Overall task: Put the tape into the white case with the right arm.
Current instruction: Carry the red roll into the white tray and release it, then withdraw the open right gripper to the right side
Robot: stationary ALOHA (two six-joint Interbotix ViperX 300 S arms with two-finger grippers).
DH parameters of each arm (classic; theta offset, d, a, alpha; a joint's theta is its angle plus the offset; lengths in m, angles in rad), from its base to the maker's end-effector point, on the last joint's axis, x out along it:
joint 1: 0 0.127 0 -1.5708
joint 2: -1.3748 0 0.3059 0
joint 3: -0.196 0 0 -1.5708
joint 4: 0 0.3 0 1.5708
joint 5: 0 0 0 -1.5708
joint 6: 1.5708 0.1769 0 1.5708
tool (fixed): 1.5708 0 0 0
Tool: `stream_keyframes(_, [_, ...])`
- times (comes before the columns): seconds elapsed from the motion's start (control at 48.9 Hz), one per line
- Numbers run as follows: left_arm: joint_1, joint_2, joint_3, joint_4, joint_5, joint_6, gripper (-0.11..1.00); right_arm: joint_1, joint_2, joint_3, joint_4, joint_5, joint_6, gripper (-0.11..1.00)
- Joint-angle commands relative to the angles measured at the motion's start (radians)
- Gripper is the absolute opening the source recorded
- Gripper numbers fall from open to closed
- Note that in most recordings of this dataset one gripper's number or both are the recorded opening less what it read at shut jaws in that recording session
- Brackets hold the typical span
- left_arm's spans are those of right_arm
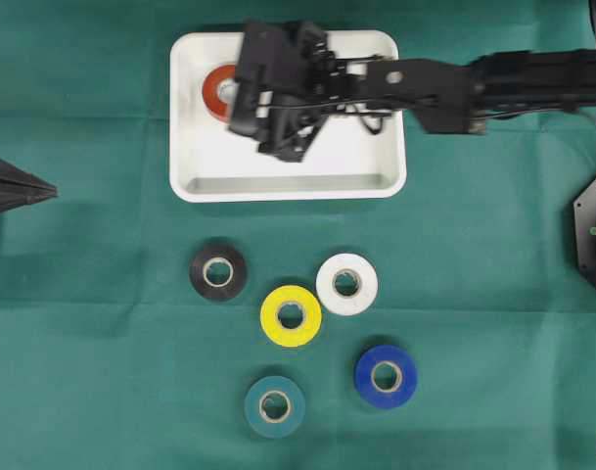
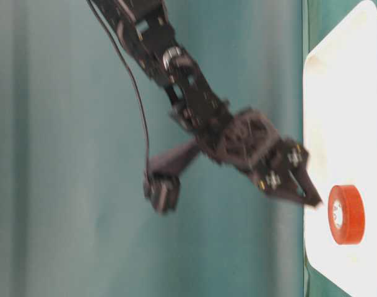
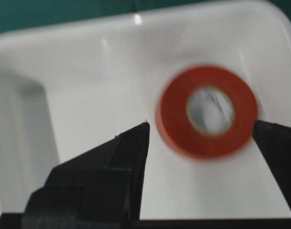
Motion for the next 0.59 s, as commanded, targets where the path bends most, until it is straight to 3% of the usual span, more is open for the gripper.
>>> stream_keyframes(0.0, [0.003, 0.008, -0.011, -0.002, -0.009, 0.0, 0.01, -0.02, -0.117, 0.072, -0.002, -0.028, 0.002, 0.57])
stream_keyframes(0.307, [0.003, 0.006, -0.011, -0.002, -0.009, 0.0, 0.01, -0.055, -0.385, 0.416, -0.002, -0.193, 0.002, 0.57])
stream_keyframes(0.573, [0.003, -0.006, -0.008, -0.002, -0.008, -0.002, 0.01, -0.061, -0.578, 0.643, 0.0, -0.256, 0.003, 0.57])
